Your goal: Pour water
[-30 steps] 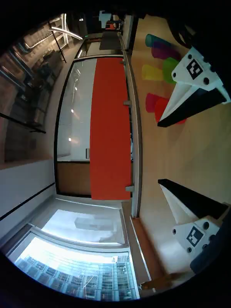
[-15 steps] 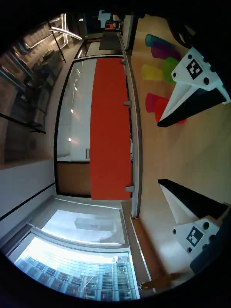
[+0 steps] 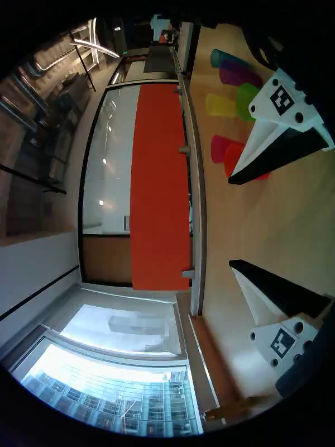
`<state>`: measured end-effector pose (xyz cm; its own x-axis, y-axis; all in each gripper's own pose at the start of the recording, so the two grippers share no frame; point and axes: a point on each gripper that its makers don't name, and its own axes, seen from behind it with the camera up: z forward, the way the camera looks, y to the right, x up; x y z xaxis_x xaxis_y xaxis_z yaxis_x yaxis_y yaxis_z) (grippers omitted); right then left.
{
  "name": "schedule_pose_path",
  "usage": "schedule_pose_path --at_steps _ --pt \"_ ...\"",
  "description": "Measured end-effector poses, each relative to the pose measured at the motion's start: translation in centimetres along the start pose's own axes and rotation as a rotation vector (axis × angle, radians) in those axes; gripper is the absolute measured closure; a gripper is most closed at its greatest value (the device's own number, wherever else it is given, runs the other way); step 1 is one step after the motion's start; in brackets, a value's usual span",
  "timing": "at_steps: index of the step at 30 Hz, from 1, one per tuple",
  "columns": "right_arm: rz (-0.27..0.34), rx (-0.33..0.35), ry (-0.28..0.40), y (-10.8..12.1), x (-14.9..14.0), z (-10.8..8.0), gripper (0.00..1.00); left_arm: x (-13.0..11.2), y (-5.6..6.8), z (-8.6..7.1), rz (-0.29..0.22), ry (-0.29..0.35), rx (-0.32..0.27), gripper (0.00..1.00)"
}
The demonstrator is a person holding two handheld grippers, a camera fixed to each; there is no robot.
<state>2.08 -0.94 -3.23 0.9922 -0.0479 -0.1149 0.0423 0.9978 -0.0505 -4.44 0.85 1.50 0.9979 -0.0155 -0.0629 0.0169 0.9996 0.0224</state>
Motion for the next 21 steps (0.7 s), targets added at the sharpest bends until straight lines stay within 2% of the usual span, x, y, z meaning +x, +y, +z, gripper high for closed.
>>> schedule_pose_path --at_steps 11,21 --pt "0.054 0.047 0.015 -1.1 -2.2 1.4 0.0 0.0 0.0 -0.1 0.0 0.0 0.0 0.0" --pt "0.045 0.046 -0.011 -1.0 -5.3 1.7 0.0 0.0 0.0 0.0 0.0 0.0 0.0 0.0"
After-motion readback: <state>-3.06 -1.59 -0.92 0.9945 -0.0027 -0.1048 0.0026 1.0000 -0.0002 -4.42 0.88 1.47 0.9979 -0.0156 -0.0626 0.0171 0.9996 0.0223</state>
